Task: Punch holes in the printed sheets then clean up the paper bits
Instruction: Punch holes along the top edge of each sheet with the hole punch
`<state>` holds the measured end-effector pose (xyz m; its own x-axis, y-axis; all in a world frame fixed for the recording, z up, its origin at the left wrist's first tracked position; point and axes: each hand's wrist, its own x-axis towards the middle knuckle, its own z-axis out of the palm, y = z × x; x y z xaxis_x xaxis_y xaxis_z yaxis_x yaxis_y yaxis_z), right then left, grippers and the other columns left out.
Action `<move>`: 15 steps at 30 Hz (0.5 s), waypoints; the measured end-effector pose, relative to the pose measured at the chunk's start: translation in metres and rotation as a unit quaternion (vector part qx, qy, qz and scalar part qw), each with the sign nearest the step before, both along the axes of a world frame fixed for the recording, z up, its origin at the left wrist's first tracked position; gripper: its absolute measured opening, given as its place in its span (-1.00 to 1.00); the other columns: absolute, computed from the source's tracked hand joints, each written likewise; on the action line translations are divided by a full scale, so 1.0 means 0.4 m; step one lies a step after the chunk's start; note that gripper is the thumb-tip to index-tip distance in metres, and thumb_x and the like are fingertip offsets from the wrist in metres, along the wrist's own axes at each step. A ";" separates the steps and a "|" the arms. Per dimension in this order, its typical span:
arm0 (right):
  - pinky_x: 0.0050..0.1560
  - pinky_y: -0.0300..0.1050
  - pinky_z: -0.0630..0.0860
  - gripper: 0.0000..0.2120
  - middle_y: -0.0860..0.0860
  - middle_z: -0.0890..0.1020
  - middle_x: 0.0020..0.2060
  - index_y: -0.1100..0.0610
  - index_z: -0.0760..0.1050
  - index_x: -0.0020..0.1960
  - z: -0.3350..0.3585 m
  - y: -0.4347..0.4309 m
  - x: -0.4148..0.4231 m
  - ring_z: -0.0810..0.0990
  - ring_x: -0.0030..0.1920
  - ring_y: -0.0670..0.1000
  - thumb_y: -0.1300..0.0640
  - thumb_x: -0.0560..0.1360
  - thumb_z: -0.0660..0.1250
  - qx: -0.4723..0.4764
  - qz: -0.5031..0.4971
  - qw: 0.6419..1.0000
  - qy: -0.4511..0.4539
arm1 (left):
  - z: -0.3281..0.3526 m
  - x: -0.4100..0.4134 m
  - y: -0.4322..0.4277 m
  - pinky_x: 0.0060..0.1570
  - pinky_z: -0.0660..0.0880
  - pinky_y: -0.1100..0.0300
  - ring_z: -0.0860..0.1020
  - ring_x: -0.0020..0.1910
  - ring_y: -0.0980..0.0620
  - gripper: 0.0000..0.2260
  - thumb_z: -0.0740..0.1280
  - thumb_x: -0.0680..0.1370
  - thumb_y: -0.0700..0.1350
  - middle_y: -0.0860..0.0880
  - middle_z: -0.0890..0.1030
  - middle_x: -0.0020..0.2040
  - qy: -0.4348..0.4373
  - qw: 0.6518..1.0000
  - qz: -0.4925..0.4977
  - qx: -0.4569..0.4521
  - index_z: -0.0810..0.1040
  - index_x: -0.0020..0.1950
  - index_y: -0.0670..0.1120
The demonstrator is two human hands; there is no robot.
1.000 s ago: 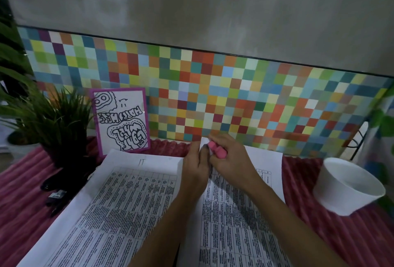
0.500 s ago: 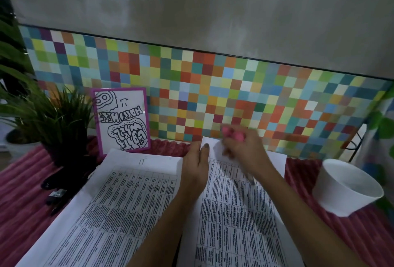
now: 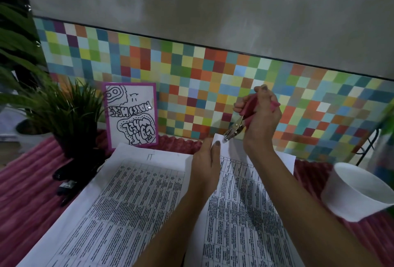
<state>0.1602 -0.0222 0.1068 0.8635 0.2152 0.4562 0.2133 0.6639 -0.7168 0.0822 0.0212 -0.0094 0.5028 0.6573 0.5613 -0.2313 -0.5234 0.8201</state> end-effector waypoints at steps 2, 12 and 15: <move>-0.32 -0.09 0.54 -0.81 0.17 0.52 -0.31 0.25 0.43 0.11 0.000 0.003 0.003 0.54 -0.40 0.07 0.12 0.63 0.22 0.004 0.005 1.000 -0.014 | -0.005 0.002 0.001 -0.47 0.28 0.22 0.36 -0.48 0.15 -0.83 0.13 0.69 -0.12 0.08 0.39 -0.43 0.004 1.000 -0.001 0.010 0.47 -0.04 -0.05; -0.53 -0.20 0.36 -0.86 0.10 0.50 -0.44 0.27 0.46 -0.03 0.001 0.031 0.008 0.40 -0.56 0.02 0.19 0.59 0.22 -0.028 -0.010 0.999 -0.015 | -0.003 0.004 -0.003 -0.40 0.40 0.12 0.47 -0.41 0.03 -0.73 0.08 0.67 0.00 -0.05 0.50 -0.38 0.010 0.999 0.018 0.042 0.50 0.08 -0.11; -0.55 -0.22 0.34 -0.87 0.07 0.50 -0.48 0.26 0.46 -0.10 0.000 0.042 0.014 0.38 -0.58 0.03 0.20 0.57 0.23 -0.025 -0.021 0.999 -0.012 | -0.004 0.003 -0.003 -0.37 0.43 -0.01 0.50 -0.39 -0.04 -0.75 0.09 0.67 -0.01 -0.13 0.54 -0.34 -0.004 0.999 0.011 0.040 0.50 0.07 -0.09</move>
